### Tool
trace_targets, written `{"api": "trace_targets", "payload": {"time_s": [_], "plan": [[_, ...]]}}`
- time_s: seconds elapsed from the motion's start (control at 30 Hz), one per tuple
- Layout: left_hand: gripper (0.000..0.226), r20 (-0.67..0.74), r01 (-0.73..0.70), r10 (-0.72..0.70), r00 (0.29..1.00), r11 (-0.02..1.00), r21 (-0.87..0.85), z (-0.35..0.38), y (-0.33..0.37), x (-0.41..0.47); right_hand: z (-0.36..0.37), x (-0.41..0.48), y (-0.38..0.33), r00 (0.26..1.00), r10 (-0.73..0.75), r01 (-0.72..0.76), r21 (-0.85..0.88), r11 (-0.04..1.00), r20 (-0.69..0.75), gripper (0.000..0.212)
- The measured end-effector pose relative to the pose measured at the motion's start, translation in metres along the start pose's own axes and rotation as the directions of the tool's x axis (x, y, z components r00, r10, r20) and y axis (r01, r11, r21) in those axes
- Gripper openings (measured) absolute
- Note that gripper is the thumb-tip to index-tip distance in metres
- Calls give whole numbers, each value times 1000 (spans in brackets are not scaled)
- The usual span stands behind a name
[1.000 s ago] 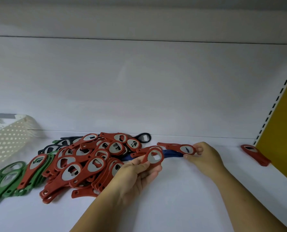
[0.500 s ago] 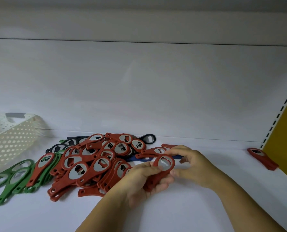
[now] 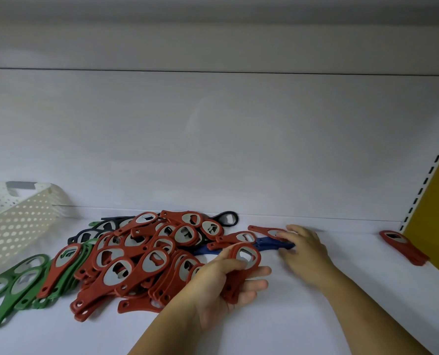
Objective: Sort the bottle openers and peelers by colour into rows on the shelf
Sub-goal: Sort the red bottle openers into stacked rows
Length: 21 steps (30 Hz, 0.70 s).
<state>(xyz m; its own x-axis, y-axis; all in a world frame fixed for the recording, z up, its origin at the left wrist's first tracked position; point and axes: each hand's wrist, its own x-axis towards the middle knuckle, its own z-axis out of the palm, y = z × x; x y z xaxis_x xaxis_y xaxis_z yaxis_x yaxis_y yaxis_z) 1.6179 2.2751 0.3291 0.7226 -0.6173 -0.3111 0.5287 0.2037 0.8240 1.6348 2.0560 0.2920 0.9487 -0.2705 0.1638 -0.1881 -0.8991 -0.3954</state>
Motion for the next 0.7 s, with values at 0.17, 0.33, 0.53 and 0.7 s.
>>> {"api": "trace_targets", "payload": {"time_s": [0.17,0.33,0.53,0.7], "plan": [[20,-34,21,-25,999,993,-116,-2,0,4,0,0,1,975,-3,47,194,980,-222,12],[12,-57,33,-49,997,969,-245,-6,-1,10,-23,-13,-19,898,184,109,608,786,-399,12],[45,-5,75,-78,997,980,-185,-1,-2,9,-31,-36,-51,1000,-9,-7,866,500,13,18],[32,68,50,-46,997,997,-52,0,-2,-1,-20,-40,-60,993,-111,33,853,520,29,19]]}}
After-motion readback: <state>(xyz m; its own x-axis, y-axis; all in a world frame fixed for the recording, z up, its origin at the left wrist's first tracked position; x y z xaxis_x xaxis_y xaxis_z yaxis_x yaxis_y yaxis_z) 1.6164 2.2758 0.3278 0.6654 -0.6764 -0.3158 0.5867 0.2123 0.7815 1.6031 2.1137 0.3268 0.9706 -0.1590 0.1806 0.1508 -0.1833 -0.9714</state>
